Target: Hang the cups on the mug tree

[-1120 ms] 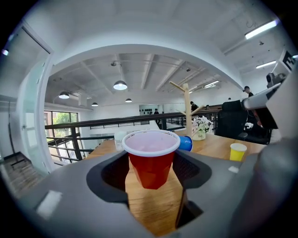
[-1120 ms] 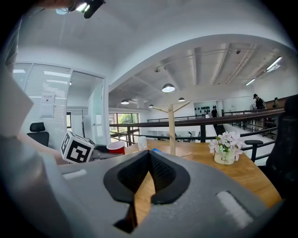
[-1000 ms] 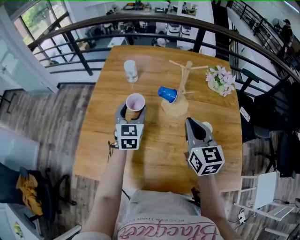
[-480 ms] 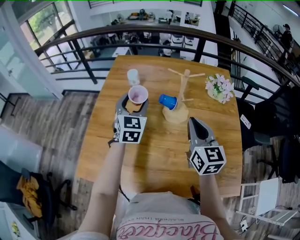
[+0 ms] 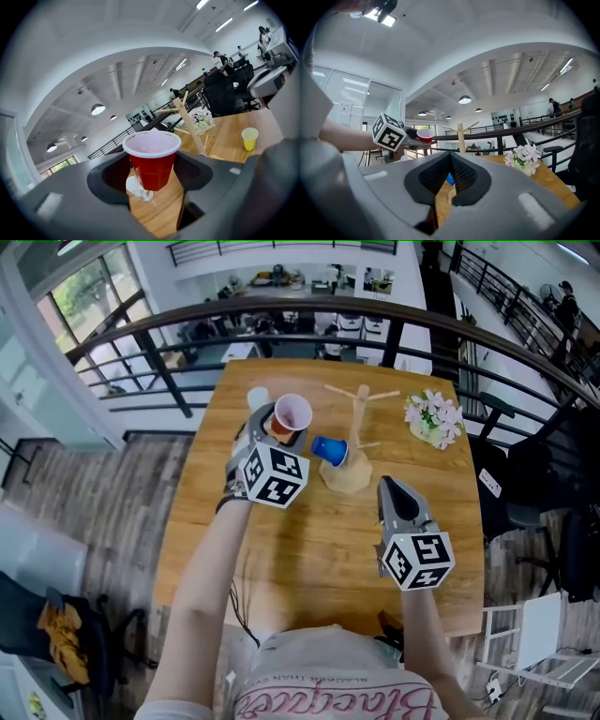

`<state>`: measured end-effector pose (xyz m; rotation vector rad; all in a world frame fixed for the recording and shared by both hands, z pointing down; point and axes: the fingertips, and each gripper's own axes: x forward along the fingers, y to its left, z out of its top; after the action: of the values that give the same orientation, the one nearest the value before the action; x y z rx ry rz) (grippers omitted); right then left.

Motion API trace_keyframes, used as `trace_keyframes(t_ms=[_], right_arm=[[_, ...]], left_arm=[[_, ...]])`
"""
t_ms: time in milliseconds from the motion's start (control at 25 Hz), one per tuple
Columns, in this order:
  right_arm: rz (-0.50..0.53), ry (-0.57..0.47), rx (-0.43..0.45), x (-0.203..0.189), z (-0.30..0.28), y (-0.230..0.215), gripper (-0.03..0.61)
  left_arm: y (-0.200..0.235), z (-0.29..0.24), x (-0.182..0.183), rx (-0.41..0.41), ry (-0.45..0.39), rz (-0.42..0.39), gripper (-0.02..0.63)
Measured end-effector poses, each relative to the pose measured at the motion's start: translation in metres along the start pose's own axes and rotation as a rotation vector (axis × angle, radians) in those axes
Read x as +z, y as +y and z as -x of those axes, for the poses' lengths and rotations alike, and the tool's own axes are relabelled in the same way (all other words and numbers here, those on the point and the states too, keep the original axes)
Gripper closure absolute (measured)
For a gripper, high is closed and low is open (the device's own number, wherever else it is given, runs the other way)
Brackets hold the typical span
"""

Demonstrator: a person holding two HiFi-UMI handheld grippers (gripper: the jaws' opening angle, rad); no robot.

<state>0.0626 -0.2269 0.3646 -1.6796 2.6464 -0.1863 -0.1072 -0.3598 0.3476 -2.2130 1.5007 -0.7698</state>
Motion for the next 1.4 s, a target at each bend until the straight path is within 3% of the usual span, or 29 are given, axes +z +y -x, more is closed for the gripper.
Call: trace_keyframes(t_ms=[400, 640, 1040, 1400], right_arm=[[-0.001, 0.008, 0.011, -0.003, -0.002, -0.005, 0.577], [-0.009, 0.005, 0.002, -0.004, 0.001, -0.012, 0.577], [-0.029, -0.001, -0.003, -0.008, 0.000, -0.018, 0.575], [-0.067, -0.012, -0.034, -0.009, 0.008, -0.028, 0.577]], left_arm=[[0.004, -0.029, 0.035, 0.042, 0.063, -0.332, 0.307], [-0.003, -0.043, 0.048, 0.033, 0.093, -0.576, 0.305], [-0.019, -0.063, 0.059, 0.115, 0.160, -1.092, 0.305], [-0.041, -0.070, 0.064, 0.139, 0.176, -1.407, 0.310]])
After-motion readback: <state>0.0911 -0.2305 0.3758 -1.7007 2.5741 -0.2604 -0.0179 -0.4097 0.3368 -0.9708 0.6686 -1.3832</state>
